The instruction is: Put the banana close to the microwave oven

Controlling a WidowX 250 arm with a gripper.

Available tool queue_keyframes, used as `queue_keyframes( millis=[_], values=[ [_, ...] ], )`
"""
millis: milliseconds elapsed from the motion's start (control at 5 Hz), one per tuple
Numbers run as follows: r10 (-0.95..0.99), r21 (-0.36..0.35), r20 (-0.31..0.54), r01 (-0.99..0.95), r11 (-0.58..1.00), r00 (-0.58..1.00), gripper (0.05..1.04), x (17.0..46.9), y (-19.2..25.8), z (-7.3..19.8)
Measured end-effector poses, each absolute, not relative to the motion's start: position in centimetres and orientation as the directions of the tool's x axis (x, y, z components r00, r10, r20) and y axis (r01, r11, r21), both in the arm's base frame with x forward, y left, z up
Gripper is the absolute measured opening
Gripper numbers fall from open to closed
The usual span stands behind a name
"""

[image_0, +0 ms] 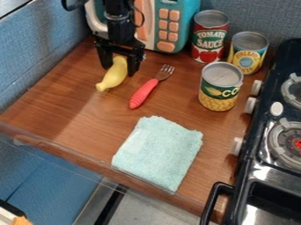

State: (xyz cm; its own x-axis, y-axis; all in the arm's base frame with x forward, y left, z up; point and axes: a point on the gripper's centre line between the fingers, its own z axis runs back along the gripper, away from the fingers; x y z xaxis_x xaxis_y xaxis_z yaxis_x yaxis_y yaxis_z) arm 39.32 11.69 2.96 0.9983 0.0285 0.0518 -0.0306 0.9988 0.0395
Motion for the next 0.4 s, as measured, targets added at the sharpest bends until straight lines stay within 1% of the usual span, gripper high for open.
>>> queue_keyframes(
  millis=[200, 400],
  values=[
    [0.018, 0.015, 0.098, -0.02, 1.0, 0.995, 1.001, 39.5, 11.2, 5.4],
    [0.016, 0.012, 0.171, -0.018, 1.0, 0.985, 1.001, 39.7, 10.9, 8.8]
  ],
)
